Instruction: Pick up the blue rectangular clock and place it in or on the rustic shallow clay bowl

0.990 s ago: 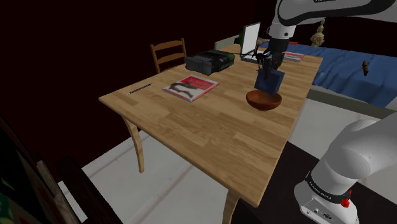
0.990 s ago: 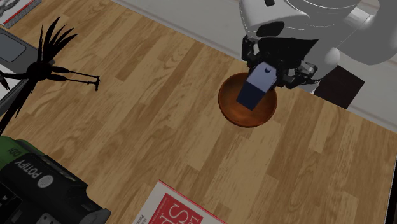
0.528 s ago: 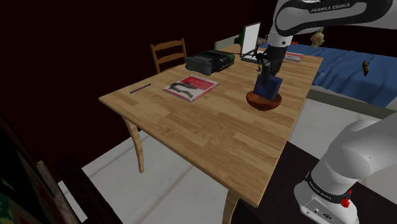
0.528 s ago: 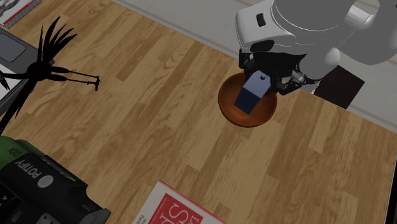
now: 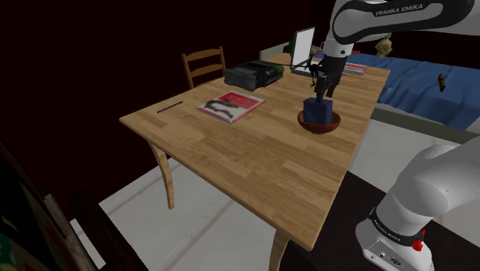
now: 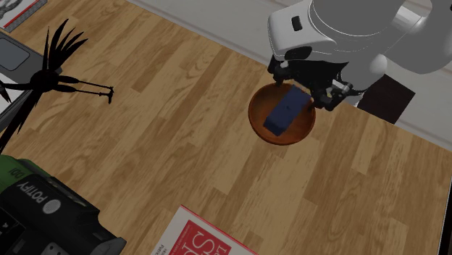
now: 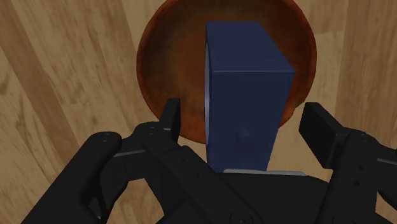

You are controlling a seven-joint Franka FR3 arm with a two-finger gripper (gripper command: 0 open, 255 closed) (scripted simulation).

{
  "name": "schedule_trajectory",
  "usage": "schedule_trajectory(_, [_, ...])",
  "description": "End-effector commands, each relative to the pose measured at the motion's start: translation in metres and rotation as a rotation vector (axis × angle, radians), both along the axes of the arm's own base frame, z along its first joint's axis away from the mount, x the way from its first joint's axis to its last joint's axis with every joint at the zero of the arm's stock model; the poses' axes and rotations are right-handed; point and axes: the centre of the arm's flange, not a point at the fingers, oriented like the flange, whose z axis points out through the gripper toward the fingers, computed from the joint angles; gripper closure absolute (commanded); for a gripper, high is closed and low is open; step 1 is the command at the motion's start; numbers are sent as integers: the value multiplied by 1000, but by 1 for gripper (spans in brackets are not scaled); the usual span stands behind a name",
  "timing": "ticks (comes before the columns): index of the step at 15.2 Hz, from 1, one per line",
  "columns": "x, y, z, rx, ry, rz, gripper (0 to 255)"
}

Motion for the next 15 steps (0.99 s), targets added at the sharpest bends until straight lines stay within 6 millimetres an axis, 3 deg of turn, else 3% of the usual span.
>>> schedule_trajectory(1, [0,0,0,0,0,0,0])
schedule_trajectory(4, [0,0,0,0,0,0,0])
schedule_trajectory(8, [1,-1,50,0,0,0,0])
schedule_trajectory(15, [1,-1,50,0,0,0,0])
